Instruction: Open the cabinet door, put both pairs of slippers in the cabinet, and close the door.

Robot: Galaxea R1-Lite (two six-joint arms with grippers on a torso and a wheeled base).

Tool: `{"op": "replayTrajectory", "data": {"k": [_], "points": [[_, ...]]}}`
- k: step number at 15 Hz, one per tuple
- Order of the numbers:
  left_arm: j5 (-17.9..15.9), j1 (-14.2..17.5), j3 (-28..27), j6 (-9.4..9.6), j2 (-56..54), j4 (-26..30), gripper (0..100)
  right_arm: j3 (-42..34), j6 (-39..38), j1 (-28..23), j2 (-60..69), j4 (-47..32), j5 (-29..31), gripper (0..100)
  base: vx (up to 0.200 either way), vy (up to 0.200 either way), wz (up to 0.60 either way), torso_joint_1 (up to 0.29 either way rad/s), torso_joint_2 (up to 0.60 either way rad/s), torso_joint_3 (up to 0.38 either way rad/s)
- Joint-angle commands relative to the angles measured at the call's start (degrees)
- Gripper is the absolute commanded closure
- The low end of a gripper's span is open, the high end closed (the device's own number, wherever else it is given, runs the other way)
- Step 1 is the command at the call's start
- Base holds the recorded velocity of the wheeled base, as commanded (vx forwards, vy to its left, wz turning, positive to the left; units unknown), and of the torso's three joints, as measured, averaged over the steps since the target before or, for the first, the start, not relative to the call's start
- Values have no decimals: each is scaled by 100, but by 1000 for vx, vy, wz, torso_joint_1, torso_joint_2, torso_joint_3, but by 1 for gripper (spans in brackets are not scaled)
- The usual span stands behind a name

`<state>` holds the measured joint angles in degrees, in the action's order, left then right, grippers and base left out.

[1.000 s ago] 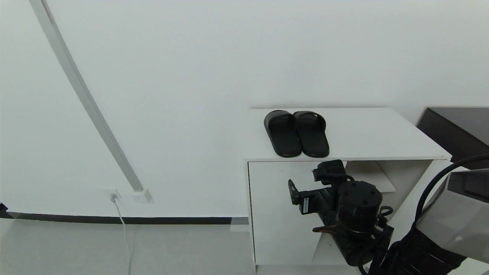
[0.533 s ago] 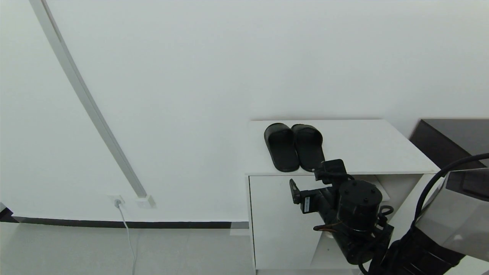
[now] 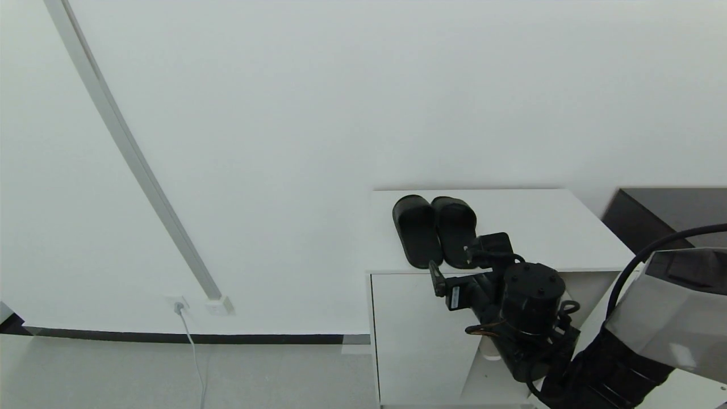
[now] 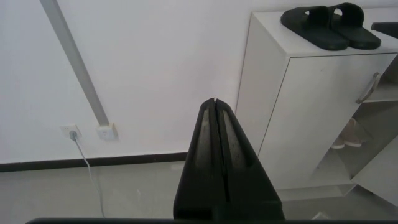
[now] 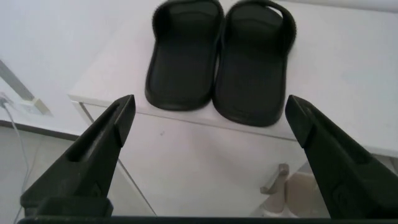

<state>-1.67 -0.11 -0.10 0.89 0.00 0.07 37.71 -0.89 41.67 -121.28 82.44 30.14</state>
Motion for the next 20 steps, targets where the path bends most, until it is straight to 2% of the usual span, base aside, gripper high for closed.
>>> {"op": "replayTrajectory", "data": {"k": [1, 3, 5, 6, 8, 9, 10, 12, 16, 20], "points": [[0, 2, 1, -1, 0, 1, 100, -18, 98, -45, -308, 246, -122, 0, 0, 0, 0, 27, -56, -36], [0, 2, 1, -1, 0, 1, 100, 176, 318, -71, -387, 193, -122, 0, 0, 0, 0, 0, 0, 0], [0, 2, 1, 8, 0, 1, 100, 782, 194, -141, -308, -501, -122, 0, 0, 0, 0, 0, 0, 0], [0, 2, 1, -1, 0, 1, 100, 1248, -87, -185, -132, -1275, -122, 0, 0, 0, 0, 0, 0, 0], [-9, 2, 1, 16, 0, 1, 100, 2241, -869, -168, 298, -3419, -60, 0, 0, 0, 0, 0, 0, 0], [0, 2, 1, 8, 0, 1, 100, 2487, -1256, -133, 448, -4184, 36, 0, 0, 0, 0, 0, 0, 0], [0, 2, 1, 8, 0, 1, 100, 2602, -1396, -115, 518, -4527, 309, 0, 0, 0, 0, 0, 0, 0], [0, 2, 1, 8, 0, 1, 100, 2654, -1414, -106, 483, -4527, 546, 0, 0, 0, 0, 0, 0, 0], [0, 2, 1, -1, 0, 1, 100, 2470, -1388, -97, 369, -4228, 581, 0, 0, 0, 0, 0, 0, 0], [0, 2, 1, -1, 0, 1, 100, 2311, -1273, -97, 17, -3736, 572, 0, 200, 0, 0, -7, -2, 1]]}}
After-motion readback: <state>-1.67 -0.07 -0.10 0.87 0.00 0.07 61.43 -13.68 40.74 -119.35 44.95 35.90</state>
